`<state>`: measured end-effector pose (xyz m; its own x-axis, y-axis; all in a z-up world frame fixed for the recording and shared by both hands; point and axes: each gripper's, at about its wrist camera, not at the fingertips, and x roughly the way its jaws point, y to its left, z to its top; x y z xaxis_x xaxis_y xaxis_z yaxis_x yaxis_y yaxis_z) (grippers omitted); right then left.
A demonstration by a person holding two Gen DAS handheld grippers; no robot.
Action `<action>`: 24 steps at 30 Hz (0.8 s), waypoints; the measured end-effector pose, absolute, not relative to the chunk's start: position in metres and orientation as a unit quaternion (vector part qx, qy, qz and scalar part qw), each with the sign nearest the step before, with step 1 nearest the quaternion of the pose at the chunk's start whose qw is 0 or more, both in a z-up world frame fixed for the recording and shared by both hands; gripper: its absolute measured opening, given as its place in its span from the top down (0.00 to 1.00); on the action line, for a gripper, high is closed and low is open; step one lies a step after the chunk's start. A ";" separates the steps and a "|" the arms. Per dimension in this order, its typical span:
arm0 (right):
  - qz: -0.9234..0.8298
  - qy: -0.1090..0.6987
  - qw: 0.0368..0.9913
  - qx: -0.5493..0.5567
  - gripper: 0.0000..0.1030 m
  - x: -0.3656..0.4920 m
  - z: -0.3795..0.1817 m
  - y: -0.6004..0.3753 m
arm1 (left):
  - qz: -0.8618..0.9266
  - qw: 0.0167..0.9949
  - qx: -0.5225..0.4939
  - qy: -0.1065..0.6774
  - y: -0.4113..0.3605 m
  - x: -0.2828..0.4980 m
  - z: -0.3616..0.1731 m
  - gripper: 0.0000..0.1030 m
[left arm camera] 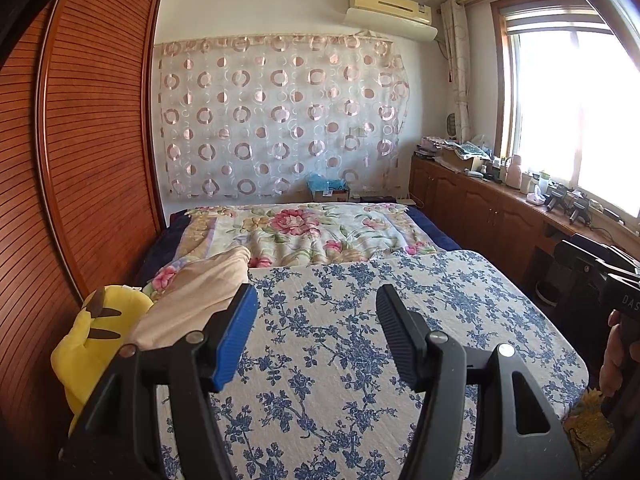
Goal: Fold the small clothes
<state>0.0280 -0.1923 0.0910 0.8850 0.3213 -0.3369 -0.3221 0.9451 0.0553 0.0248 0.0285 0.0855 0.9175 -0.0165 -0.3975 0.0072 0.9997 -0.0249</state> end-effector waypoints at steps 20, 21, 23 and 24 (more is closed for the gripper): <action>0.165 0.171 0.971 0.000 0.22 0.028 0.092 -0.195 | -0.010 0.980 -0.007 0.199 0.025 0.020 0.090 0.40; 0.165 0.172 0.971 0.000 0.22 0.028 0.092 -0.195 | -0.010 0.980 -0.008 0.199 0.025 0.020 0.090 0.40; 0.165 0.172 0.971 0.000 0.22 0.028 0.091 -0.195 | -0.011 0.980 -0.007 0.199 0.024 0.021 0.090 0.39; 0.164 0.172 0.971 -0.001 0.22 0.028 0.091 -0.195 | -0.011 0.980 -0.007 0.199 0.024 0.021 0.090 0.39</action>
